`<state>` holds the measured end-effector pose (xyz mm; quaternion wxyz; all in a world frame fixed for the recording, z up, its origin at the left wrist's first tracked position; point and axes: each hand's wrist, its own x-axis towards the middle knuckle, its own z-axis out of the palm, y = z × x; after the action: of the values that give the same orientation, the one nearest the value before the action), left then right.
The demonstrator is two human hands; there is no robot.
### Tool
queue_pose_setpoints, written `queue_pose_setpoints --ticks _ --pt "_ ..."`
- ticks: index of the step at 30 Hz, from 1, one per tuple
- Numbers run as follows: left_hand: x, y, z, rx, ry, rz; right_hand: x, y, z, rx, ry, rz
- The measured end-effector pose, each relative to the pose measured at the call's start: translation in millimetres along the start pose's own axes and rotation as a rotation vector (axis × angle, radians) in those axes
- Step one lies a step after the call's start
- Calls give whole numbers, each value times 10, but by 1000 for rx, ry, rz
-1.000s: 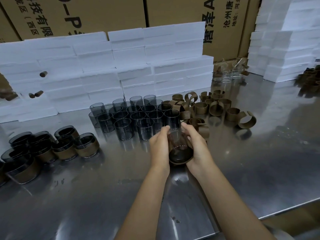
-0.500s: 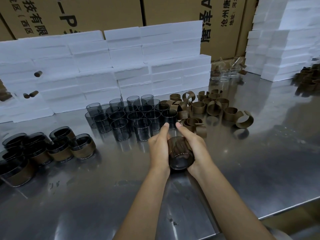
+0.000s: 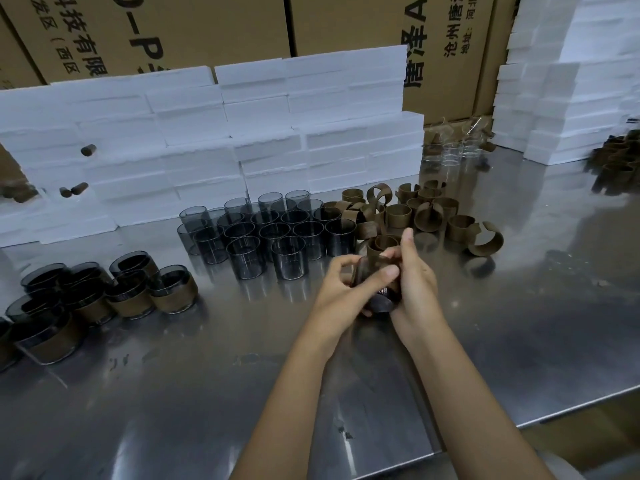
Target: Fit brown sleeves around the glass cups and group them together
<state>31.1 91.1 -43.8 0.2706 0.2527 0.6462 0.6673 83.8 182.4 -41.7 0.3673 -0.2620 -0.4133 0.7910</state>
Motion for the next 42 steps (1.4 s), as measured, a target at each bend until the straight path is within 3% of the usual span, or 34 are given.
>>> queue_pose_setpoints --ticks 2,6,9,13,15,20,26,33,37,42 --pt "30 33 -23 -300 17 -38 -24 -25 -1 87 -94 55" --pt "16 123 -135 -811 -108 -82 -108 -5 0 100 -295 113" --pt "14 128 -176 -950 -147 -74 -164 20 10 38 -431 115" --pt "43 105 -199 -1017 -130 -65 -169 68 12 -42 -488 71" --pt "45 107 -205 -906 -106 -61 -158 78 3 -51 -493 56" --pt "-5 171 -378 -331 5 57 -132 62 -39 -30 -420 62" --pt "-277 245 -702 -62 46 119 -128 118 -29 -116 -410 7" --pt "-406 366 -1288 536 502 195 -122 196 -35 -286 -400 -54" --pt "-413 290 -1587 914 558 75 -97 194 -45 -268 -378 -12" --pt "-375 107 -1709 1179 747 120 -102 179 -40 -248 -357 17"
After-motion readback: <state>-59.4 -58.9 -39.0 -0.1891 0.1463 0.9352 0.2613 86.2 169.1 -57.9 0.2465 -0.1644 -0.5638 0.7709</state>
